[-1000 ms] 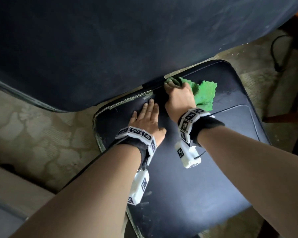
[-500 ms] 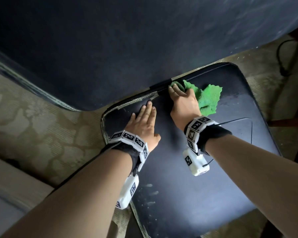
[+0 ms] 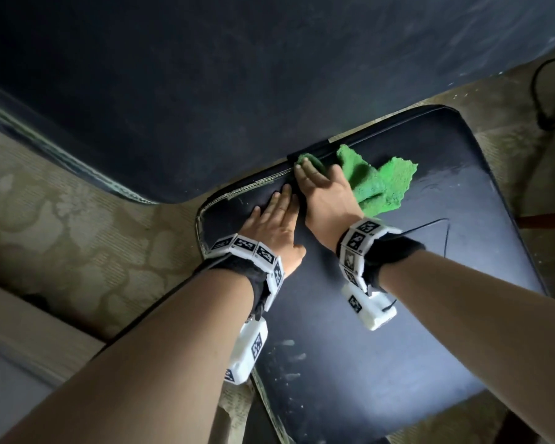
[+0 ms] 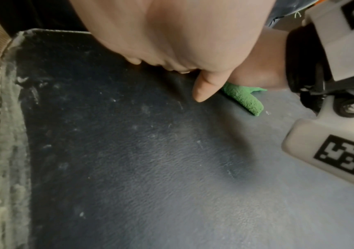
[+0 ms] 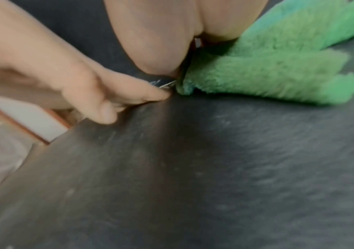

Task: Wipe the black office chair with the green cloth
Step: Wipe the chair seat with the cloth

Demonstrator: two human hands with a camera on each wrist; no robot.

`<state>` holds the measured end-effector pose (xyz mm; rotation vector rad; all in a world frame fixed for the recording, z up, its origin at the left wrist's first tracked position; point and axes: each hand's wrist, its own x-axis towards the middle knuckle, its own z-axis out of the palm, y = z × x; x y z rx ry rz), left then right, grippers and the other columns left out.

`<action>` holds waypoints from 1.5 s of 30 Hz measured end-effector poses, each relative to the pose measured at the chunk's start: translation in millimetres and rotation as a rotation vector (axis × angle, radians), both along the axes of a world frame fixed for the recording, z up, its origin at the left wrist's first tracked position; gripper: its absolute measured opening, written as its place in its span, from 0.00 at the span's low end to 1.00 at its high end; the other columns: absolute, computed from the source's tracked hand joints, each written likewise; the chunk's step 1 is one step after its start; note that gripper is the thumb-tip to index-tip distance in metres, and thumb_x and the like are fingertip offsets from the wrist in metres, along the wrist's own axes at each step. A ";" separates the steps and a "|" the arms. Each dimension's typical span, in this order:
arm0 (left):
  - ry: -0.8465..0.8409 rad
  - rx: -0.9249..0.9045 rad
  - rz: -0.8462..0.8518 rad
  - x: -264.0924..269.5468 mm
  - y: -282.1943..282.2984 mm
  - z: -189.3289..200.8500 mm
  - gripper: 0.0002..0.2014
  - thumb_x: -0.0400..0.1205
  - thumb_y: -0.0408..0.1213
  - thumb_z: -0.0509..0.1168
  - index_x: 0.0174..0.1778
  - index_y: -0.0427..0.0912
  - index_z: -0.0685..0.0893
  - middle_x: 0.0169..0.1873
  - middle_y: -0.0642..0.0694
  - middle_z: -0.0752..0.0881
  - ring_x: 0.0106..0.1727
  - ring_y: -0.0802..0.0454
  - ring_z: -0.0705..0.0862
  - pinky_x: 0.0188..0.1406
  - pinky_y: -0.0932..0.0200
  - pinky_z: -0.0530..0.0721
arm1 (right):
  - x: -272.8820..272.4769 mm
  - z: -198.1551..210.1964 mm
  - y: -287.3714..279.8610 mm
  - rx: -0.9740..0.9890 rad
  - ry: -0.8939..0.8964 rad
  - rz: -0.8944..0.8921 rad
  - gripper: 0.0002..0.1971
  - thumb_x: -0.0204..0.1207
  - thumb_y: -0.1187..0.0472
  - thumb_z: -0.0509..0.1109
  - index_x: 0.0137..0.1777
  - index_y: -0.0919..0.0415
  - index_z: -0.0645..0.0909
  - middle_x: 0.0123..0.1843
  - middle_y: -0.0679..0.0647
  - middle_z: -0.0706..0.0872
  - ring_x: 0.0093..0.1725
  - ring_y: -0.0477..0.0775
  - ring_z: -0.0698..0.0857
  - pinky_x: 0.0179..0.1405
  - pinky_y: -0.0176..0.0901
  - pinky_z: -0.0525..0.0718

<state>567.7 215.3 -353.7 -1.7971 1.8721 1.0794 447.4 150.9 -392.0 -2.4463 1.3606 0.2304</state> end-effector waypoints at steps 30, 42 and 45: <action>0.020 0.001 -0.021 3.0 -0.9 -0.3 0.42 0.85 0.44 0.56 0.88 0.43 0.36 0.85 0.48 0.28 0.87 0.53 0.35 0.87 0.48 0.40 | -26.7 13.0 -10.2 0.105 -0.065 0.127 0.32 0.82 0.70 0.55 0.86 0.61 0.53 0.88 0.56 0.53 0.87 0.57 0.51 0.85 0.48 0.58; 0.008 -0.041 -0.002 0.6 5.5 -4.6 0.43 0.84 0.45 0.57 0.88 0.44 0.35 0.85 0.48 0.28 0.87 0.53 0.34 0.87 0.48 0.40 | -22.0 25.7 -13.1 0.125 0.015 -0.025 0.34 0.83 0.71 0.55 0.87 0.60 0.48 0.88 0.56 0.47 0.87 0.56 0.45 0.86 0.46 0.48; -0.001 -0.044 0.004 -0.6 6.8 -4.7 0.43 0.84 0.45 0.58 0.88 0.44 0.36 0.85 0.49 0.28 0.87 0.54 0.34 0.87 0.48 0.39 | -6.7 22.5 -0.1 0.129 0.017 0.075 0.29 0.86 0.68 0.51 0.86 0.65 0.49 0.88 0.60 0.49 0.87 0.60 0.47 0.86 0.46 0.46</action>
